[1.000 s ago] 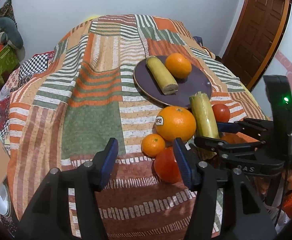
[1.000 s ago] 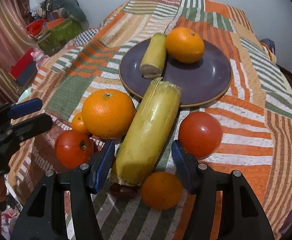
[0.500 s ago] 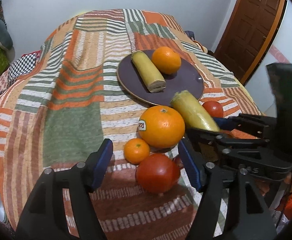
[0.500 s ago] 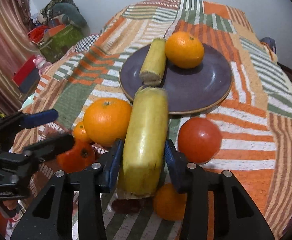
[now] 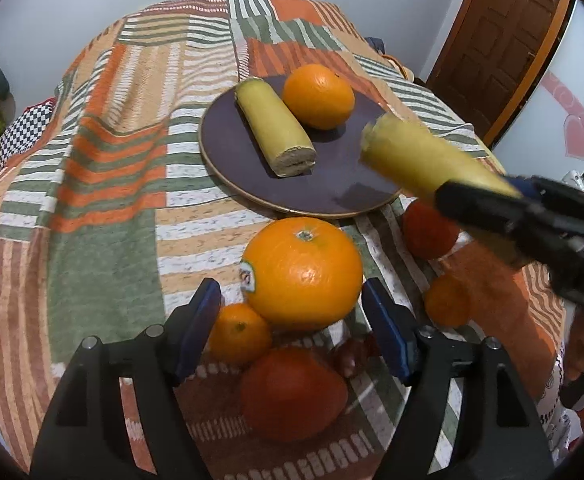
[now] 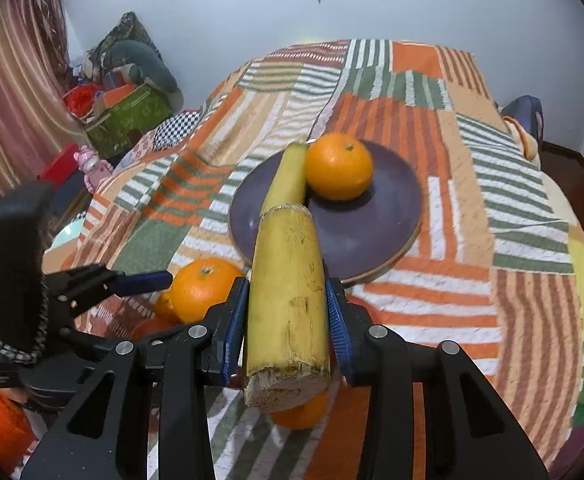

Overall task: Organize fruits
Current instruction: 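Grasp the second corn cob with the right tool while the left tool grasps the stickered orange, then lower the corn cob onto the plate with the right tool while the left tool places the orange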

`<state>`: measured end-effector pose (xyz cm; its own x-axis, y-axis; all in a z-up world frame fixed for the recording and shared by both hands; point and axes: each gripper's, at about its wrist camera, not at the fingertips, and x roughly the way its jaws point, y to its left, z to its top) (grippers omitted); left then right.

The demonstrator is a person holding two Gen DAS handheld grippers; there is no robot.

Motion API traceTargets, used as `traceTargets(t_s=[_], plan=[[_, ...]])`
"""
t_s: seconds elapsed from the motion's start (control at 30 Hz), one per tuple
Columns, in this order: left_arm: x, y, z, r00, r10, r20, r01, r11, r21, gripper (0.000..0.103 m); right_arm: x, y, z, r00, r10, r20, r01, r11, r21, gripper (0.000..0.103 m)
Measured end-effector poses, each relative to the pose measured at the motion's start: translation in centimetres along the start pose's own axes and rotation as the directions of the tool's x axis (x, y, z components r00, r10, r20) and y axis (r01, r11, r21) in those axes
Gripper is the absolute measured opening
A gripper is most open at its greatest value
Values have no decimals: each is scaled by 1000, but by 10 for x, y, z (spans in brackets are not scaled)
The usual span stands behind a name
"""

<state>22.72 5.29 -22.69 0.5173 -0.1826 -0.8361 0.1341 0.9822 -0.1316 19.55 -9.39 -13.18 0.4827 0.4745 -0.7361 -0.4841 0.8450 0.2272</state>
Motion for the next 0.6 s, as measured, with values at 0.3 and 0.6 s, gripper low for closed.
traceTargets(t_s=[0.3, 0.6], plan=[[16, -4, 9, 1000, 4, -4, -4, 1000, 6, 66, -8, -26, 7, 999, -38, 32, 37, 999, 34, 35], [-10, -1, 24, 998, 13, 68, -13, 1000, -8, 66, -4, -48, 14, 997, -59, 39, 56, 996, 71, 35]])
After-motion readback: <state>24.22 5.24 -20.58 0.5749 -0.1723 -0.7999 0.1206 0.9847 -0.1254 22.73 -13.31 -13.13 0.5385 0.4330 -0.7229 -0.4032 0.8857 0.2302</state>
